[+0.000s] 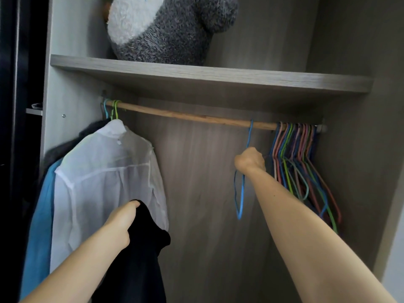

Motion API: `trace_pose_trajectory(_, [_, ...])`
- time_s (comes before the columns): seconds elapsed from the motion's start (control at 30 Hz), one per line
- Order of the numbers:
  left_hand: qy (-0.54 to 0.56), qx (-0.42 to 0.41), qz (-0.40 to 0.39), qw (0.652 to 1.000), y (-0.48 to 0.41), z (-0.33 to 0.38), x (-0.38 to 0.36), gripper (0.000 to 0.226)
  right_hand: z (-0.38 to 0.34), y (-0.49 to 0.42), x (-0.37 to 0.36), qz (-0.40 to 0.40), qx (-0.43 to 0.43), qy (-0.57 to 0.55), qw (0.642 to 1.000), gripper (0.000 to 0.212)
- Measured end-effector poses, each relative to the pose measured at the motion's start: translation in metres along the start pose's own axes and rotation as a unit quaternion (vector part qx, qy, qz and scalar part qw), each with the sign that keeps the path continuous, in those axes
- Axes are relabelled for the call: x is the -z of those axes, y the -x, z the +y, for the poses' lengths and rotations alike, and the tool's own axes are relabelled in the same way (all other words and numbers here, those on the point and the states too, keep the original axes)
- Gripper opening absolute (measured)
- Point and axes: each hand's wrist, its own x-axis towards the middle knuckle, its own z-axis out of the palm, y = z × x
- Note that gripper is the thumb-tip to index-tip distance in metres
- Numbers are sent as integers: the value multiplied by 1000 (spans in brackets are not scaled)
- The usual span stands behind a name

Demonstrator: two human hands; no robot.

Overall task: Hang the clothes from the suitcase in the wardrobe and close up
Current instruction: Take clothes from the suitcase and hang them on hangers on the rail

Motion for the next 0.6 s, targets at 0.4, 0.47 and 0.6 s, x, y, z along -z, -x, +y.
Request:
trace_pose_trajectory(0.4, [-10,16,5,1000,3,-13,5,40,12,-2,6,25,33,70,997,35])
trace_pose_trajectory(0.47, [-13,24,6,1000,4,-17,6,39,15,-7,14,64,73,158,983,30])
trace_pose_trajectory(0.6, [-11,35,4,999,7,-23,5,33,24,-18,27,101,132,401,901,30])
